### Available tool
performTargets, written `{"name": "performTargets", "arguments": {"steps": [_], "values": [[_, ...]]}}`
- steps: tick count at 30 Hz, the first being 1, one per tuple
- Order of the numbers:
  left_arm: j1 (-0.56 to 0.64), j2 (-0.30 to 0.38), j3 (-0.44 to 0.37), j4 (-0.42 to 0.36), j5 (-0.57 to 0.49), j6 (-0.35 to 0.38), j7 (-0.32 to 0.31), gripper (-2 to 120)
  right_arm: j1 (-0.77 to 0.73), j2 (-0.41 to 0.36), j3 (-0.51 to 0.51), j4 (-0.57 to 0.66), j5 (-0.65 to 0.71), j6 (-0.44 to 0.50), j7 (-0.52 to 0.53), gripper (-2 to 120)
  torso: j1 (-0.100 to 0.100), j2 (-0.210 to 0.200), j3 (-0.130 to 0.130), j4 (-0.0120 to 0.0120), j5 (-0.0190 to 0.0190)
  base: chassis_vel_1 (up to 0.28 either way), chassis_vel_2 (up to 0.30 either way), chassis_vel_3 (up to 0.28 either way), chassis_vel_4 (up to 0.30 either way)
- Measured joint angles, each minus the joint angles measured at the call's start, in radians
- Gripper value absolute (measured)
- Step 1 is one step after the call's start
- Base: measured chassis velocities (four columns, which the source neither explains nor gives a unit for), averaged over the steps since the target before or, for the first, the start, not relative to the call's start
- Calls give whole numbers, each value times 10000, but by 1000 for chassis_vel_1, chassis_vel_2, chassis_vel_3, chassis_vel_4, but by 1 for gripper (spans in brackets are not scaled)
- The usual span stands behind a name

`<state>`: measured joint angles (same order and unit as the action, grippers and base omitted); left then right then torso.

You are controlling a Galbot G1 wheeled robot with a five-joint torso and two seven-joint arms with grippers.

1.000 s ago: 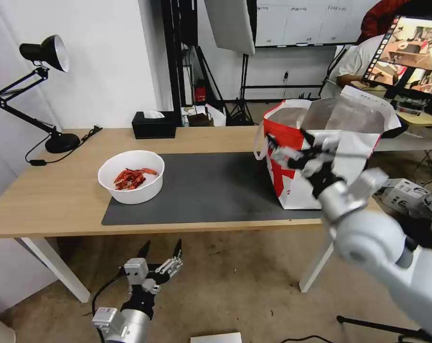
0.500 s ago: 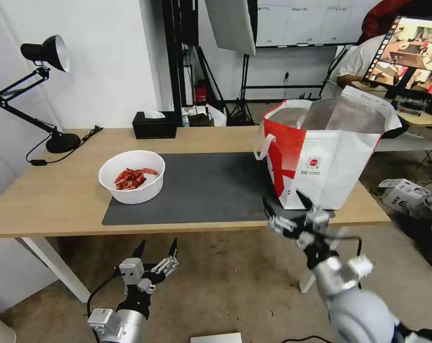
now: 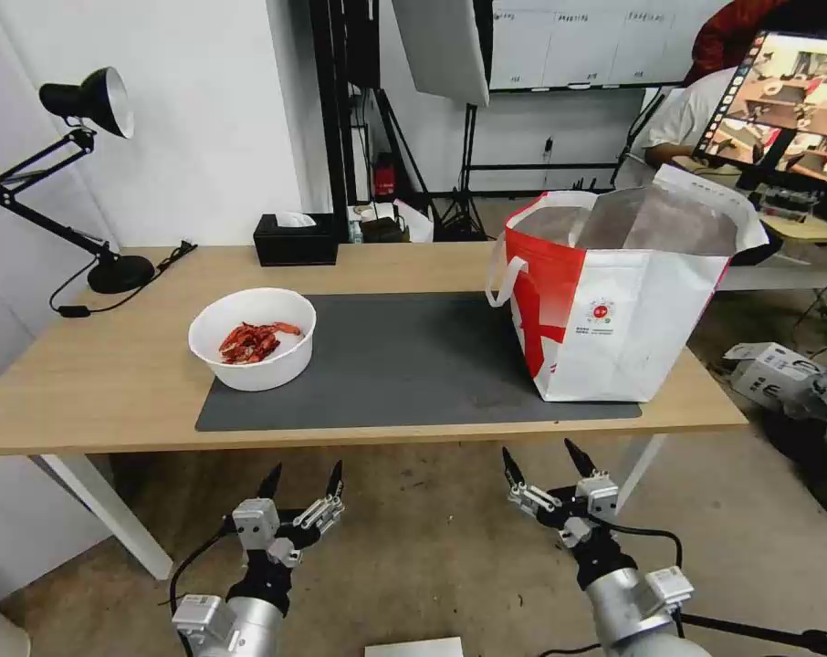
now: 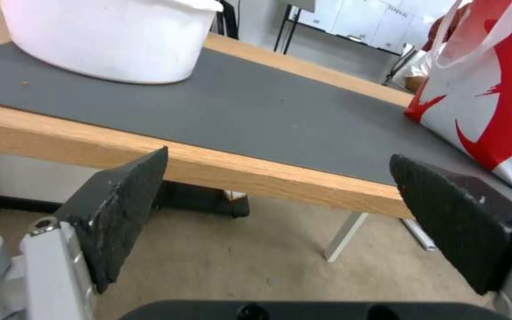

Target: Pick up the trash from the table and place it into the takeout bag.

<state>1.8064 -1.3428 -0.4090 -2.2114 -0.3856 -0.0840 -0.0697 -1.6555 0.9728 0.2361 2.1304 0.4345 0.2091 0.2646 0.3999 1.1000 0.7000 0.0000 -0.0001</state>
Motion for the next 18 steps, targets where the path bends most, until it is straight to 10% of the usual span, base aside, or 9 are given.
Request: {"name": "performTargets", "arguments": {"steps": [18], "values": [[-324,218,-392,77,-178,32,-15,100,145,-162,-75,-5,-163,-26,41,100,0,0,0,1,-1,0,0,0,0]]}}
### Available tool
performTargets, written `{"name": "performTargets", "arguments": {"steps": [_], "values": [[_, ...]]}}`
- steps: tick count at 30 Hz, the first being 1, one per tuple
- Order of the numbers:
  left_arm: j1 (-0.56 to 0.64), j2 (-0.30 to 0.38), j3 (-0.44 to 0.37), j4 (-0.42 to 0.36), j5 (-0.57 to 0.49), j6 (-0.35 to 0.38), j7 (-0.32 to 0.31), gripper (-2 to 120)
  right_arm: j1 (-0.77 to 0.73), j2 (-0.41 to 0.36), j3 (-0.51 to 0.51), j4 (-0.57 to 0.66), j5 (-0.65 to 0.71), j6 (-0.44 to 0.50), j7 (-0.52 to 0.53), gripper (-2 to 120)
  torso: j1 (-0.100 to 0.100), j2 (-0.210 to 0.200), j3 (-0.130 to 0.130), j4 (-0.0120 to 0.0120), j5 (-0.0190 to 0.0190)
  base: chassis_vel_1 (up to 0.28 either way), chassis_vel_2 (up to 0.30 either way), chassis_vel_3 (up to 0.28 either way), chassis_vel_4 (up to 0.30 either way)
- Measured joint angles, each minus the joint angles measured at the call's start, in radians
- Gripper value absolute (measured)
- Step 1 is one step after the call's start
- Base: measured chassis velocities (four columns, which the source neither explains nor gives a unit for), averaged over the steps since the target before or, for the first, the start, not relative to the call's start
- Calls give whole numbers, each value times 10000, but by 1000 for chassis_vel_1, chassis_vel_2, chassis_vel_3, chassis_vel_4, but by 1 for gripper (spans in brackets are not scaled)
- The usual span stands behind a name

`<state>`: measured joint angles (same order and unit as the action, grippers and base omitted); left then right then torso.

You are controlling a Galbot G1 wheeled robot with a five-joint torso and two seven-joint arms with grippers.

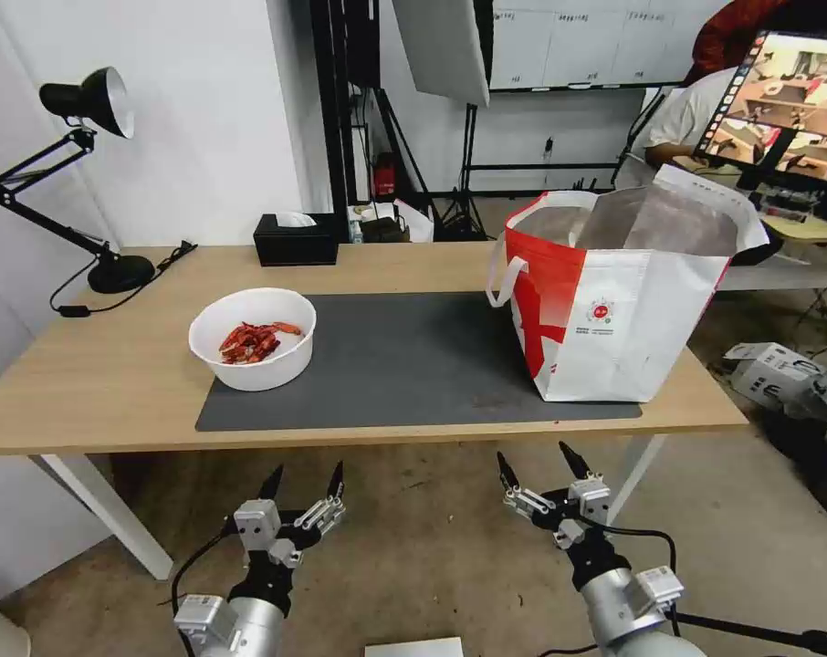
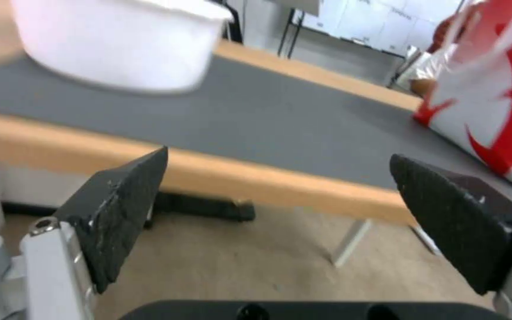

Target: Pick up the trash from the table and place it into the takeout bag.

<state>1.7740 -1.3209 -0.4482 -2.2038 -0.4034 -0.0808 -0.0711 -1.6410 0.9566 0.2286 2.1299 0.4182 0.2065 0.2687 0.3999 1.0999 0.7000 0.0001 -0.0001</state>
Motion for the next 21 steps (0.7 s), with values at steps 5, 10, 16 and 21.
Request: {"name": "performTargets", "arguments": {"steps": [5,10,16,21], "values": [[-831,728,-709,-225,-907,428,-302,100,5,-2,0,3,4,-4,5,100,1,0,0,0,-1,0,0,0,0],[-1957,1993,-1778,-372,-2711,1195,-912,100,8,-6,0,8,11,-8,11,100,3,0,1,-5,-2,0,0,0,0],[-2635,3316,-2279,-74,-3889,1598,-1264,100,11,-8,-2,12,15,-11,11,100,2,0,1,-1,0,0,0,0,0],[-3743,4385,-1783,806,-4960,2017,-1582,100,14,-10,0,15,19,-13,12,100,2,0,1,-1,-2,0,0,0,0]]}}
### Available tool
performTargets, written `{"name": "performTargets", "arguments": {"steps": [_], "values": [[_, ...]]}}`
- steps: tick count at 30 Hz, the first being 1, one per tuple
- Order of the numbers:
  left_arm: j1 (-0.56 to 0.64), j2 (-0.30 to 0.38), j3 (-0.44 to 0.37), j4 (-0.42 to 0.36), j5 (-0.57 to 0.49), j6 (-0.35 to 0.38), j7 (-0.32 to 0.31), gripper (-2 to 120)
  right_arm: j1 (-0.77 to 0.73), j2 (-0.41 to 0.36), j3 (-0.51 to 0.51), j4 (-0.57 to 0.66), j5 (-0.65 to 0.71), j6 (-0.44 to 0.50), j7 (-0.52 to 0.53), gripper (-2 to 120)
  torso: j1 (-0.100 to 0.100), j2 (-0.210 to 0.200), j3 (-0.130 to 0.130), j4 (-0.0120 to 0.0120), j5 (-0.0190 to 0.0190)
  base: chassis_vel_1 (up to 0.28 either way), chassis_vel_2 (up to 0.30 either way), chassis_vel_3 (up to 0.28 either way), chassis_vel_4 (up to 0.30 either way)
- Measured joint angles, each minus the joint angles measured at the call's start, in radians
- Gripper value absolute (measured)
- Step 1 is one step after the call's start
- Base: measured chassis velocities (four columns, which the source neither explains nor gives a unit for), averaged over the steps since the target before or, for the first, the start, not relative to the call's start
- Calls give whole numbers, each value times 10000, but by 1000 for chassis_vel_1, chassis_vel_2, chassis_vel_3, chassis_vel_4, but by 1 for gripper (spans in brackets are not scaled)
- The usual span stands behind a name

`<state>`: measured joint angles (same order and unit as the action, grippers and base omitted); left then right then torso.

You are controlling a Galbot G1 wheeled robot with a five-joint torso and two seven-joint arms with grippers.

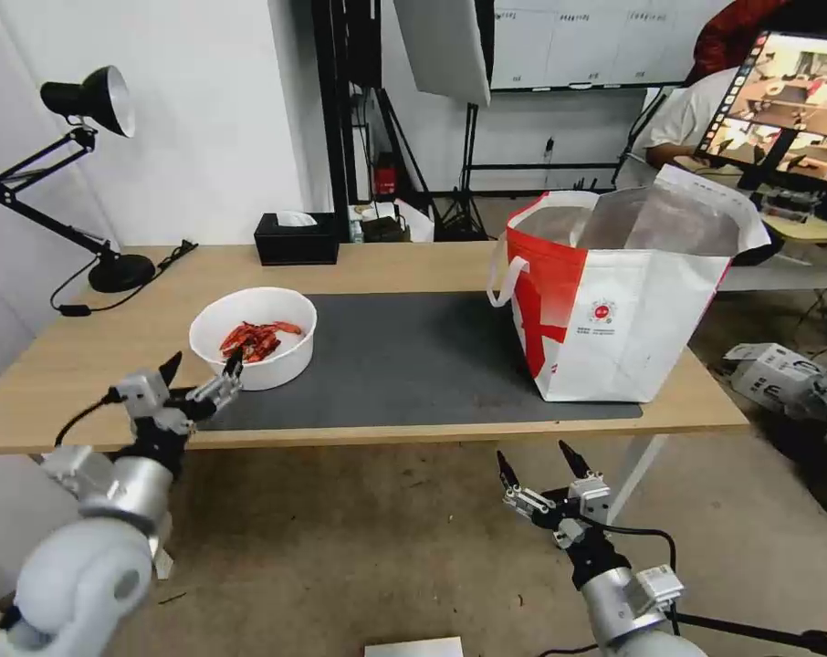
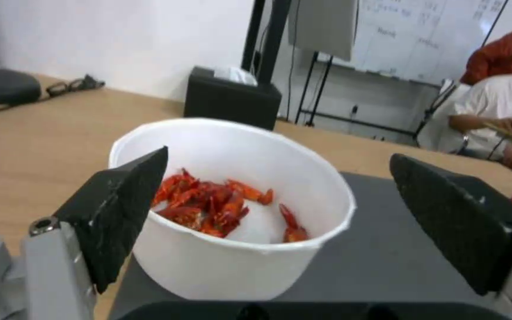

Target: Pick up the trash from the table and place it into the takeout bag.

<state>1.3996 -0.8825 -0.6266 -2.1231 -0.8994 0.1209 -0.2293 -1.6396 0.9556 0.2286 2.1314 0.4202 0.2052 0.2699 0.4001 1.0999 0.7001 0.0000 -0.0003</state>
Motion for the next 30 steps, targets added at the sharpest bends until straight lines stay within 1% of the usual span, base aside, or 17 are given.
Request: {"name": "performTargets", "arguments": {"steps": [1,2,4,5,7,8,11,12,14,15,17,18,23,25,26,29,30], "values": [[-544,267,195,281,-392,345,-190,100,0,0,0,0,1,0,-2,100,0,0,0,0,0,0,0,0,0],[-544,267,195,281,-392,345,-190,100,0,0,0,0,1,0,-2,100,0,0,0,0,0,0,0,0,0],[-1299,593,475,590,-914,865,-522,100,2,0,-1,1,3,0,-1,100,1,0,0,1,-1,0,0,0,0],[-1299,593,475,590,-914,865,-522,100,2,0,-1,1,3,0,-1,100,1,0,0,1,-1,0,0,0,0],[-2462,1077,906,1042,-1488,1862,-1138,100,2,0,0,1,4,0,-1,100,0,0,0,-3,6,0,0,0,0],[-2462,1077,906,1042,-1488,1862,-1138,100,2,0,0,1,4,0,-1,100,0,0,0,-3,6,0,0,0,0],[-3745,1559,1544,1604,-2411,3292,-2151,100,2,-1,1,1,5,-1,-2,100,1,0,0,0,4,0,0,0,0],[-3745,1559,1544,1604,-2411,3292,-2151,100,2,-1,1,1,5,-1,-2,100,1,0,0,0,4,0,0,0,0],[-4332,1702,1908,1952,-2848,3938,-2590,100,2,-1,1,2,6,0,-4,100,0,0,0,0,2,0,0,0,0],[-4332,1702,1908,1952,-2848,3938,-2590,100,2,-1,1,2,6,0,-4,100,0,0,0,0,2,0,0,0,0],[-4823,1774,2243,2263,-3199,4426,-2989,100,2,-1,0,2,6,0,-3,100,0,0,0,0,4,0,0,0,0],[-5238,1788,2561,2529,-3454,4810,-3401,100,2,-1,0,2,6,0,-3,100,0,0,0,0,1,0,0,0,0],[-5551,1790,2806,2720,-3556,5012,-3697,100,2,-1,0,1,6,-1,-4,100,0,0,0,-1,3,0,0,0,0],[-5796,1789,2973,2860,-3673,5158,-4011,100,2,-1,1,1,6,0,-3,100,0,0,-1,0,3,0,0,0,0],[-6146,1763,3233,3102,-3864,5314,-4438,100,2,-1,0,2,6,0,-4,100,-1,0,-1,0,3,0,0,0,0],[-6366,1728,3418,3300,-3964,5374,-4651,100,2,-1,0,2,6,0,-3,100,-1,0,-1,0,3,0,0,0,0],[-6509,1690,3549,3457,-4122,5431,-4912,100,2,-1,0,2,6,0,-4,100,-1,0,-1,0,3,0,0,0,0]]}}
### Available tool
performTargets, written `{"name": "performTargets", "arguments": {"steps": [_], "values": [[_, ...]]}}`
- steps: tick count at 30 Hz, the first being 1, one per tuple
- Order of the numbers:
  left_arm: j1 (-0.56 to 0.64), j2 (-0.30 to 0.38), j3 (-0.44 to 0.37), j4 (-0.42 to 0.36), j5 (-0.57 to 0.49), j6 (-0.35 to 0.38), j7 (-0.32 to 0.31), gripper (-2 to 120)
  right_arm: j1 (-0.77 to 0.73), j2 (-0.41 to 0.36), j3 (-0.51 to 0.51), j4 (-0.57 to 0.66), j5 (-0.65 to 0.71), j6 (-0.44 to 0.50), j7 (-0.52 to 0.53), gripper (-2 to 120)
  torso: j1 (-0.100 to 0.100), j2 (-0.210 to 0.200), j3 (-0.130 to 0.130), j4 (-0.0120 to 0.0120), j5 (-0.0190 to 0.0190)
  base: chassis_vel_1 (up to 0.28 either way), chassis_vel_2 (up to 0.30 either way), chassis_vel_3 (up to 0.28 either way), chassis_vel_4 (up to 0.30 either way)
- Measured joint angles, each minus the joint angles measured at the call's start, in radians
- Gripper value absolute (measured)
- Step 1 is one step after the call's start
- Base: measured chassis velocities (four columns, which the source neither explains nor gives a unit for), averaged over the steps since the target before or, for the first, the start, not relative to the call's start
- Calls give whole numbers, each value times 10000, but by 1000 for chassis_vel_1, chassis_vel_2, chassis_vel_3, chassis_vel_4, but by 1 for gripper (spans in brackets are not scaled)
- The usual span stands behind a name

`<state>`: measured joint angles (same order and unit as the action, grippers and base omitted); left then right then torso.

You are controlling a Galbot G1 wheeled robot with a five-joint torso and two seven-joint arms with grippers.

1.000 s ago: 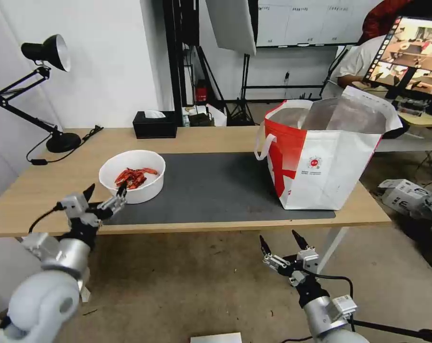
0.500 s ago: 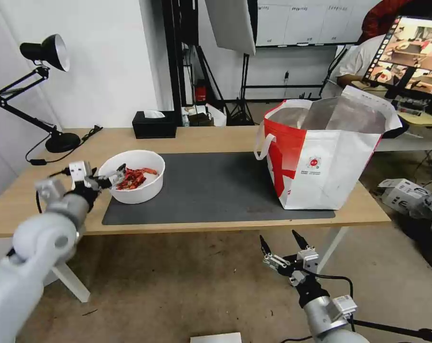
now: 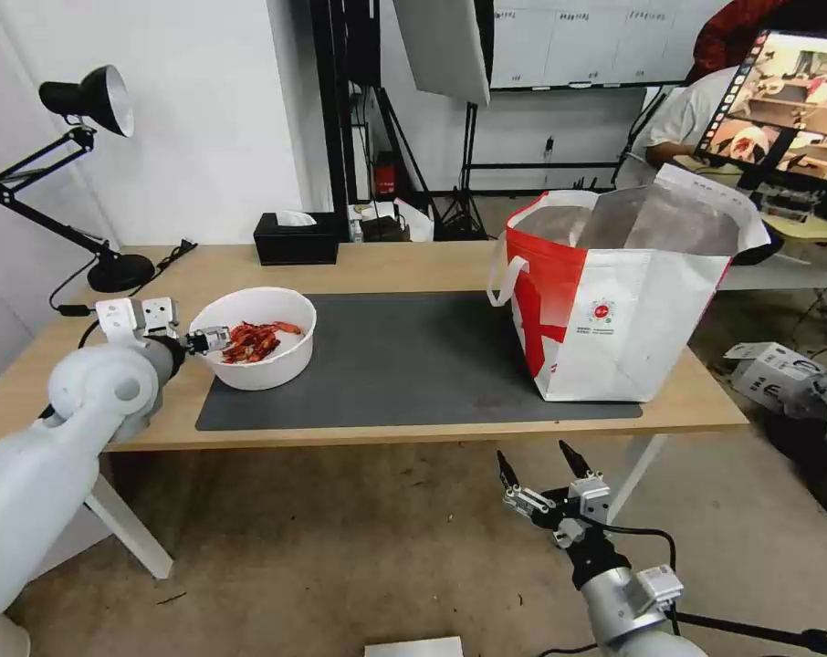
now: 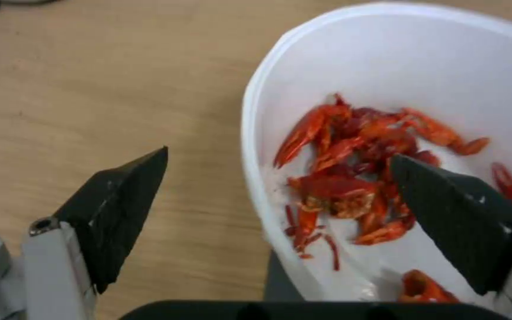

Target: Pick up the trash from the table and place it into the takeout bag.

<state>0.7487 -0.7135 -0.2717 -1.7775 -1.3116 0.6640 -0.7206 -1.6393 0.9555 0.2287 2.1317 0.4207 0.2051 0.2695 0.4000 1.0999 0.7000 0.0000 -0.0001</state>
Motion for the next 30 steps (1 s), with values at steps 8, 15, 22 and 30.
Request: {"name": "performTargets", "arguments": {"steps": [8,15,22,30], "values": [[-510,-189,205,667,-1544,221,-777,100,0,0,0,0,0,0,0,100,0,0,0,0,0,0,0,0,0],[-715,-331,245,872,-2541,250,-1197,93,0,0,0,0,0,0,0,100,0,0,0,0,1,0,0,0,0],[-808,-405,332,1037,-2634,224,-1327,68,1,0,0,0,0,0,0,100,0,1,0,0,2,0,0,0,0],[-816,-394,353,1046,-2619,154,-1334,37,1,0,0,0,0,0,0,100,0,2,0,0,1,0,0,0,0]]}}
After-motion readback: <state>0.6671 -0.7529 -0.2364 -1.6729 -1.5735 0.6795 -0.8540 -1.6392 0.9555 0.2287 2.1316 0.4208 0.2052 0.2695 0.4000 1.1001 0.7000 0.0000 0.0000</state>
